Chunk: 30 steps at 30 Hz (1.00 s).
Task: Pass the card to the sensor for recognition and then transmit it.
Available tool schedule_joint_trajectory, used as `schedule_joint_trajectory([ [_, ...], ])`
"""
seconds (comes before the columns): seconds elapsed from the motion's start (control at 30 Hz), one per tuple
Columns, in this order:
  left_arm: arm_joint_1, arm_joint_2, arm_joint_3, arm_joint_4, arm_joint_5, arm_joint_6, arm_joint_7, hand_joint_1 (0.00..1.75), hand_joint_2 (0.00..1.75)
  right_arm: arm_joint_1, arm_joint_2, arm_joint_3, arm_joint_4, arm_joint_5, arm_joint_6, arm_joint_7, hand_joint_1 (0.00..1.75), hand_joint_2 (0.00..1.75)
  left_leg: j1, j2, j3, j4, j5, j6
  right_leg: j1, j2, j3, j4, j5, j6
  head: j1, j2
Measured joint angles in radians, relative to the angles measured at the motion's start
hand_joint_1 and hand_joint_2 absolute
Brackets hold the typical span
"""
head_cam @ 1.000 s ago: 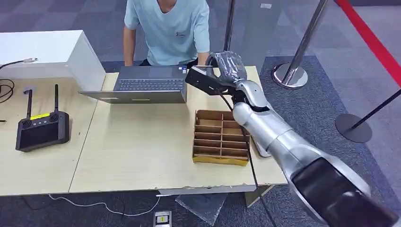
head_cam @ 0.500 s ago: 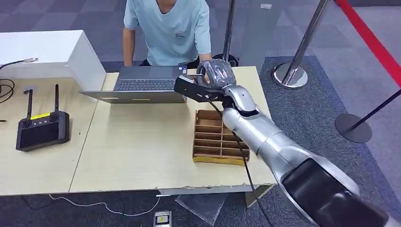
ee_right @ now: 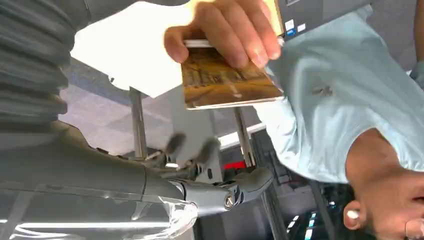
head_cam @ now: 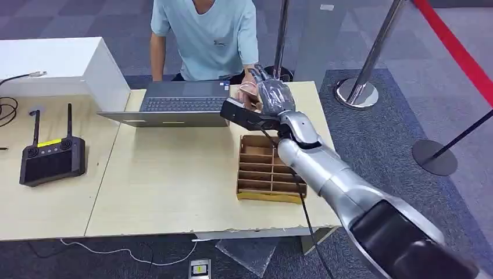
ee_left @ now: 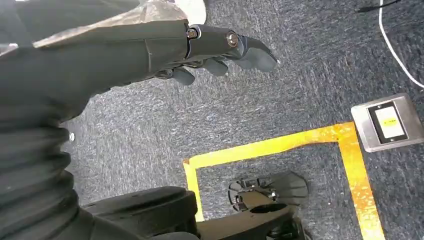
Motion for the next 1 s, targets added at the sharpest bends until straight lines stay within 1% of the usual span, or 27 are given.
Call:
schedule_joint_trajectory([
  [0.23,0.003,0.0,0.0,0.0,0.009,0.003,-0.006,0.0,1.75,0.036,-0.054,-0.015,-0.09,-0.001,-0.054,0.003,0.0,1.75,0.0,0.0,0.0,0.0,0.0,0.0,0.0,0.0,0.0,0.0,0.0,0.0,0.0,0.0],
  [0.33,0.006,0.001,0.0,0.0,0.015,0.005,-0.012,0.0,1.75,0.065,-0.083,-0.029,-0.15,0.021,-0.083,0.023,0.0,1.75,0.0,0.0,0.0,0.0,0.0,0.0,0.0,0.0,0.0,0.0,0.0,0.0,-0.001,0.0],
  [0.43,0.01,0.002,0.0,0.0,0.019,0.006,-0.019,0.0,1.75,0.1,-0.134,-0.051,-0.249,0.056,-0.084,0.069,0.0,1.75,0.0,0.0,0.0,0.001,0.0,0.0,0.0,0.0,0.0,0.0,0.0,0.0,0.0,0.0],
  [0.5,0.016,0.004,0.0,0.0,0.021,0.006,-0.02,0.0,1.75,0.111,-0.159,-0.068,-0.301,0.071,-0.079,0.093,0.0,1.75,0.0,0.0,0.0,0.001,0.0,0.0,0.0,0.0,0.0,0.0,0.0,0.0,0.0,0.0],
  [0.6,0.022,0.006,0.0,0.001,0.024,0.008,-0.025,0.0,1.75,0.14,-0.222,-0.104,-0.417,0.097,-0.058,0.134,0.0,1.75,0.0,0.0,0.0,0.001,0.0,0.0,-0.001,0.0,0.0,0.0,0.0,0.0,0.0,0.0],
  [0.67,0.027,0.009,0.0,0.001,0.032,0.011,-0.029,0.0,1.75,0.167,-0.265,-0.14,-0.506,0.101,-0.042,0.171,0.0,1.75,0.0,-0.001,0.0,0.001,0.0,0.0,-0.001,0.0,0.0,0.0,0.0,0.0,0.0,0.0],
  [0.73,0.031,0.012,0.0,0.002,0.038,0.012,-0.032,0.0,1.75,0.189,-0.298,-0.174,-0.566,0.095,-0.041,0.193,0.0,1.75,0.0,-0.001,0.0,0.001,0.0,0.0,-0.001,0.0,0.0,0.0,0.0,0.0,0.0,0.0],
  [0.87,0.032,0.014,0.002,0.002,0.047,0.014,-0.037,0.0,1.75,0.246,-0.376,-0.247,-0.688,0.085,-0.042,0.227,0.0,1.75,0.0,0.0,0.001,0.002,0.0,0.0,-0.001,0.0,0.0,0.0,0.0,0.0,0.0,0.0],
  [1.0,0.035,0.017,0.003,0.002,0.052,0.015,-0.038,0.0,1.75,0.306,-0.45,-0.322,-0.773,0.079,-0.038,0.253,0.0,1.75,0.0,-0.001,0.001,0.002,0.0,0.0,-0.001,0.0,0.001,0.0,0.0,0.0,0.0,0.0],
])
